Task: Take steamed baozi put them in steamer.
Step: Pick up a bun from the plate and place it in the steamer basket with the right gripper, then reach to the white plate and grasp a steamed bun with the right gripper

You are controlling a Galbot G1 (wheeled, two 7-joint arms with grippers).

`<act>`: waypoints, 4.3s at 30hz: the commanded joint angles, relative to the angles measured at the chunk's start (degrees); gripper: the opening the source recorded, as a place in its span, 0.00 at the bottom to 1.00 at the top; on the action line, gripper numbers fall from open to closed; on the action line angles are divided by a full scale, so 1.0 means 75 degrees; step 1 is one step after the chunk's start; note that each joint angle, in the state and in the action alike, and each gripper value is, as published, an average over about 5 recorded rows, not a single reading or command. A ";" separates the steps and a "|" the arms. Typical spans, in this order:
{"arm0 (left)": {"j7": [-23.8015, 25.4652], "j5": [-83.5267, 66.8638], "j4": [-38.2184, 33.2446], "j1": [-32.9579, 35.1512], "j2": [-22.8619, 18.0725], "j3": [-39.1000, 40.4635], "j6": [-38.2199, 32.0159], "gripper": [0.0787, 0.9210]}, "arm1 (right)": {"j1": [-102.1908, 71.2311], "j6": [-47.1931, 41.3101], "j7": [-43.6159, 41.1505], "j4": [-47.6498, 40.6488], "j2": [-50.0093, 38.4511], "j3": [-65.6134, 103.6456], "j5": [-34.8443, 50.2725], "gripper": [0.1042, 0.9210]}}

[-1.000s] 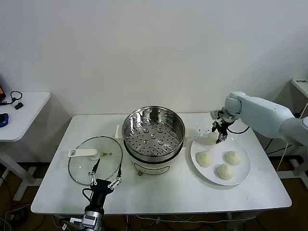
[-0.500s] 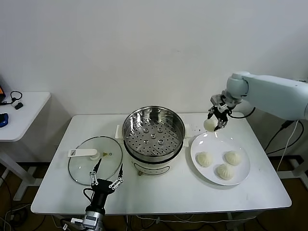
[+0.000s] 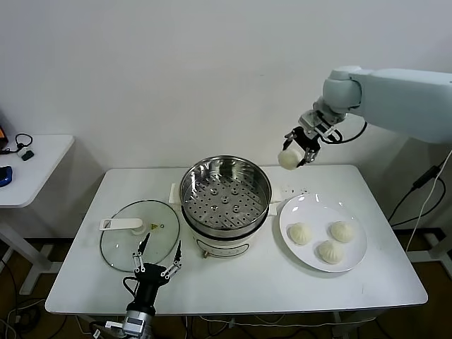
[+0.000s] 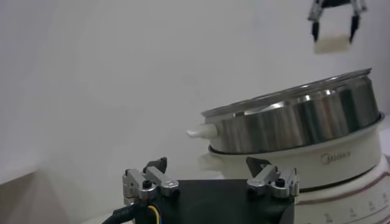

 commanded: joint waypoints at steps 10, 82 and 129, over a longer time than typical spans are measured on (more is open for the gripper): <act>-0.0022 -0.0010 -0.0010 0.0017 -0.0182 -0.0003 -0.0046 0.88 | -0.0643 0.3901 0.0047 -0.1788 0.2661 0.0123 -0.0515 0.68; -0.0009 0.0014 0.0077 -0.0057 -0.0174 0.0017 -0.0104 0.88 | -0.2066 0.4115 -0.0529 -0.4258 0.3821 0.0560 -0.1269 0.88; -0.0024 0.0236 0.0125 -0.0043 -0.0188 0.0311 -0.0058 0.88 | 0.1273 -0.1800 0.0771 0.1433 -0.0123 -0.2859 0.0891 0.88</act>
